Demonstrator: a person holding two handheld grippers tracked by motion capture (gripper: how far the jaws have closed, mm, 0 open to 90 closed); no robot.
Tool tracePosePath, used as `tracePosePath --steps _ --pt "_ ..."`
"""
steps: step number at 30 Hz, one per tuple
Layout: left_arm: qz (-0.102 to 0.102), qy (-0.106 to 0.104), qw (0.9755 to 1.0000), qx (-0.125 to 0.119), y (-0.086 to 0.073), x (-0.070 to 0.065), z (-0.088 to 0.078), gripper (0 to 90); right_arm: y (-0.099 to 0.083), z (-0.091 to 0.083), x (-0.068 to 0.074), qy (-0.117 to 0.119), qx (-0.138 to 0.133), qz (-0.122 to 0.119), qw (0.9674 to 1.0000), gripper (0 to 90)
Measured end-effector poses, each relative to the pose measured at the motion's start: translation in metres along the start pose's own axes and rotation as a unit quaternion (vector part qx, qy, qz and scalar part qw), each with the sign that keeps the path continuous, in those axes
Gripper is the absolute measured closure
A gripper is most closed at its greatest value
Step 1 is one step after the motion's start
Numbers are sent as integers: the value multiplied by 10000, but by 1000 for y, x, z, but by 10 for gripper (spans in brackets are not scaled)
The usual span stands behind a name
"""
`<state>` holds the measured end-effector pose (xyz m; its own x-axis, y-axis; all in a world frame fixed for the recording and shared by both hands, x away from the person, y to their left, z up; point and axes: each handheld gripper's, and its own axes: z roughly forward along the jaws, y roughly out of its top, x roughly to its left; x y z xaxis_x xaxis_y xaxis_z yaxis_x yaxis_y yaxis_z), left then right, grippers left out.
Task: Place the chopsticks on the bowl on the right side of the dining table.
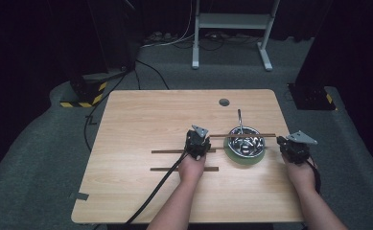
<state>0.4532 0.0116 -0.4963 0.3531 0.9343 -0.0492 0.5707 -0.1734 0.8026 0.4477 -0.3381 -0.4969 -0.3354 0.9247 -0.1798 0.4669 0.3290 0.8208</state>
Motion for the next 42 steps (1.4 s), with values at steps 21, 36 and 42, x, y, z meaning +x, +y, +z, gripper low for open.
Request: tracePosePath --steps 21,36,42 --pt "40 7 10000 23 -2 -1 0 673 0 2 2 38 20 7 10000 820" --pt "85 40 10000 8 -6 3 -8 653 -6 -3 8 39 70 -33 10000 768" --pt "117 -61 9999 -52 -9 4 -18 631 -9 -13 15 -25 87 -128 9999 716"
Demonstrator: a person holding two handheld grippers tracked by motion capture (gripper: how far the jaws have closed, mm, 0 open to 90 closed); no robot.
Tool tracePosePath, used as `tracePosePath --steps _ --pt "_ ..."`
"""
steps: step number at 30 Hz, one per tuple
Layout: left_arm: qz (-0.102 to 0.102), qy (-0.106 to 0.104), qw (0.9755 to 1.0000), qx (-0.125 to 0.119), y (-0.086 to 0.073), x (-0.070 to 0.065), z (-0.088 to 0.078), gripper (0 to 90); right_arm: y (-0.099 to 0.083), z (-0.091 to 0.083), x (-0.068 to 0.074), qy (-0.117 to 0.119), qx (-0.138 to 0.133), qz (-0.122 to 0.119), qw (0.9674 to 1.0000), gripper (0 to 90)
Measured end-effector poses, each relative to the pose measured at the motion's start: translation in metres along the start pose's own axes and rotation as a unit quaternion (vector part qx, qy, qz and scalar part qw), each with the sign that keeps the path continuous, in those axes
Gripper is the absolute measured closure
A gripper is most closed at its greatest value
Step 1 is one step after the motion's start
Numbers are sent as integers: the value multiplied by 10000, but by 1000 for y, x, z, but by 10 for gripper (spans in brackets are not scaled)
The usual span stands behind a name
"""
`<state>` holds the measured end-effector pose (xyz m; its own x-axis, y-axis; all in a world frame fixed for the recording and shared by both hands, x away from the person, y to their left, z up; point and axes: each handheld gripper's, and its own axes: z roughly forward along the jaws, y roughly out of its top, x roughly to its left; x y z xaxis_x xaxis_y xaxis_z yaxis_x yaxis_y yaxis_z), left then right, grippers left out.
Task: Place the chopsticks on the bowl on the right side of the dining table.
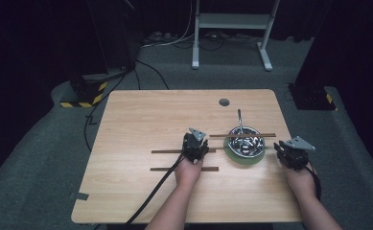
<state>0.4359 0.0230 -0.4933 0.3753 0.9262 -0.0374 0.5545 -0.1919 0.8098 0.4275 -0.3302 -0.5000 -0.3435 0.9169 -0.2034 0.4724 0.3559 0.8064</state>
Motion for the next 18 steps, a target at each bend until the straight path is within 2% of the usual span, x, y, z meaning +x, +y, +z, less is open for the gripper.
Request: tracePosePath --steps 4,10,14,18 --pt "79 -97 9999 -27 -3 2 -8 594 -3 -11 6 -67 -1 -28 10000 685" --pt "175 -431 9989 17 -14 8 -28 497 -7 -30 20 -153 55 -27 9999 647" --pt "249 -597 9979 3 -25 14 -43 462 -10 -42 32 -40 86 98 9999 623" --pt "316 -692 9971 7 -38 24 -63 422 -13 -51 52 41 123 72 9999 591"
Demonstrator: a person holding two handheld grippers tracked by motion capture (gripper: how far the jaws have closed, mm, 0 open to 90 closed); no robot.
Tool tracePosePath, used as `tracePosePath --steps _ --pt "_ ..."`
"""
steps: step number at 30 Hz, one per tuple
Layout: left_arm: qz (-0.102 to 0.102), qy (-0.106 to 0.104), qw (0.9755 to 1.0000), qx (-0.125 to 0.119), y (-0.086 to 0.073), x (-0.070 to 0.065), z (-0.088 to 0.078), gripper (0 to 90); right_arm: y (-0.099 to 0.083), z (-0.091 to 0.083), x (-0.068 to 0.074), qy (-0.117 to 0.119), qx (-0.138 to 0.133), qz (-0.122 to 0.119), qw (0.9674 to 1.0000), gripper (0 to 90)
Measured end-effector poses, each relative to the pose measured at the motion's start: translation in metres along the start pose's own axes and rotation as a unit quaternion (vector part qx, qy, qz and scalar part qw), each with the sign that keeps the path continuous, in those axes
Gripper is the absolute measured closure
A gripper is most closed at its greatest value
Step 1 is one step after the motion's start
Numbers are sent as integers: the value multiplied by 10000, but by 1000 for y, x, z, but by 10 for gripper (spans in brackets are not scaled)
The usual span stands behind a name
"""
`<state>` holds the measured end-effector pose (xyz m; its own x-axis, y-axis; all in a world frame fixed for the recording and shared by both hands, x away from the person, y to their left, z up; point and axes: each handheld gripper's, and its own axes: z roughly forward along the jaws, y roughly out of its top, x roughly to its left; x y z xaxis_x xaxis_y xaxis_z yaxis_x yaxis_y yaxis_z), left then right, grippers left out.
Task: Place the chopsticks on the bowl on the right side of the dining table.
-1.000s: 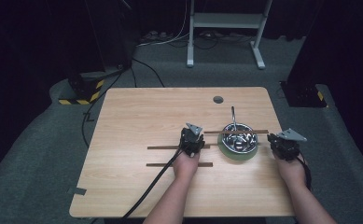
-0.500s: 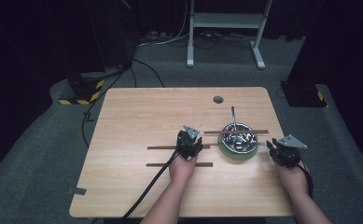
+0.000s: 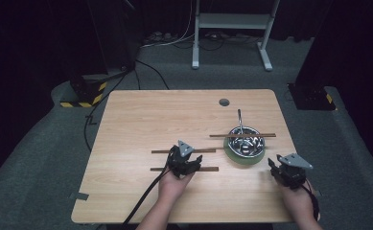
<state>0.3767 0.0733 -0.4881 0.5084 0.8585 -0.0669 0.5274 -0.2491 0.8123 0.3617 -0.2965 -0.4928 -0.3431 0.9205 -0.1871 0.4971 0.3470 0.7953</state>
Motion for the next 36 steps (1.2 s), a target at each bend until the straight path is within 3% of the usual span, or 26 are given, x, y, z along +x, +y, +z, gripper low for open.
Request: tracePosePath --steps 6,8,12,13,15,17,19,21,36 --pt "-103 -10 9999 45 -34 27 -44 371 -5 -4 43 519 94 -22 9986 540" --pt "-155 83 9998 122 -46 40 -56 355 -6 0 61 794 198 -13 9966 510" --pt "-245 319 9987 305 -77 77 -82 325 -7 10 88 1151 401 1 9925 477" --pt "-348 353 9980 381 -85 87 -87 314 -6 12 92 1220 483 -2 9913 465" --pt "-453 472 9965 530 -100 105 -96 299 -4 13 98 1321 342 -42 9906 466" --pt "-352 643 9955 595 -110 116 -105 279 -1 15 105 1426 437 -126 9887 447" --pt "-256 808 9948 556 -117 121 -111 271 2 19 110 1559 465 -188 9865 411" --pt "-349 805 9950 488 -120 121 -112 223 6 22 114 1682 517 -238 9841 362" --pt "-377 883 9942 485 -120 118 -111 205 6 22 117 1633 521 -223 9849 325"
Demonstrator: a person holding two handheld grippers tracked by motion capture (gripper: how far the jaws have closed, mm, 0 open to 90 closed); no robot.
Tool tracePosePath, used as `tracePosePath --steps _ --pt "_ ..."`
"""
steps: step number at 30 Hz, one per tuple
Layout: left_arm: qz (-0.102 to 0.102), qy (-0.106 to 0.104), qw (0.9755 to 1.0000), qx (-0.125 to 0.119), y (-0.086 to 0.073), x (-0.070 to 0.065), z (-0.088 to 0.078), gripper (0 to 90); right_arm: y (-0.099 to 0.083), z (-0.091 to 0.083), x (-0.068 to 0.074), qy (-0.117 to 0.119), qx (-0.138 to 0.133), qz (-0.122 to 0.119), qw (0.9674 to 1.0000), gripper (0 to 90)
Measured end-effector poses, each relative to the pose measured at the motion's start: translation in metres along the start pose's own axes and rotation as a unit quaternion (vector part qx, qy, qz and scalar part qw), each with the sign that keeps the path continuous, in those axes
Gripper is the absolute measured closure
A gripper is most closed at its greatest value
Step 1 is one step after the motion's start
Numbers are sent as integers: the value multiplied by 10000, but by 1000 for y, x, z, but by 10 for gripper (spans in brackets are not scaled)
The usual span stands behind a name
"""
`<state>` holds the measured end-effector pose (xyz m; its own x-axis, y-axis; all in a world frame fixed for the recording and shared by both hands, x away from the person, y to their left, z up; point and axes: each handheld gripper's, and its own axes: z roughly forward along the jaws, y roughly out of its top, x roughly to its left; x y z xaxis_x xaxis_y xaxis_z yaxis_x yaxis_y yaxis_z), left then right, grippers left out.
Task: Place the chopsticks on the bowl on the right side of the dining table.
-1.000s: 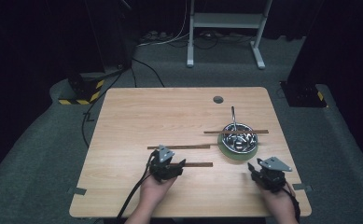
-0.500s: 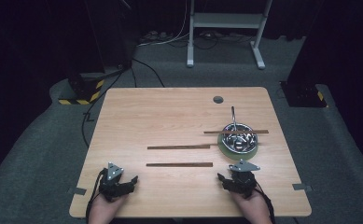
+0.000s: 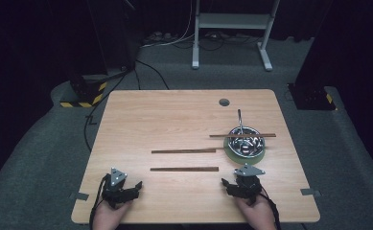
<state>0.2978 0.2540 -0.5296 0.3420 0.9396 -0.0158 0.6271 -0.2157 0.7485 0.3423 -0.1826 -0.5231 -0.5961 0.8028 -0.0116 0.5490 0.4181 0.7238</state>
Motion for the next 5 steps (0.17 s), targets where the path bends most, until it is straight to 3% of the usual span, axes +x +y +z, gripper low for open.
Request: tracePosePath --steps 5 --pt "-7 4 10000 -1 0 0 0 208 0 0 0 17 17 -1 10000 324"
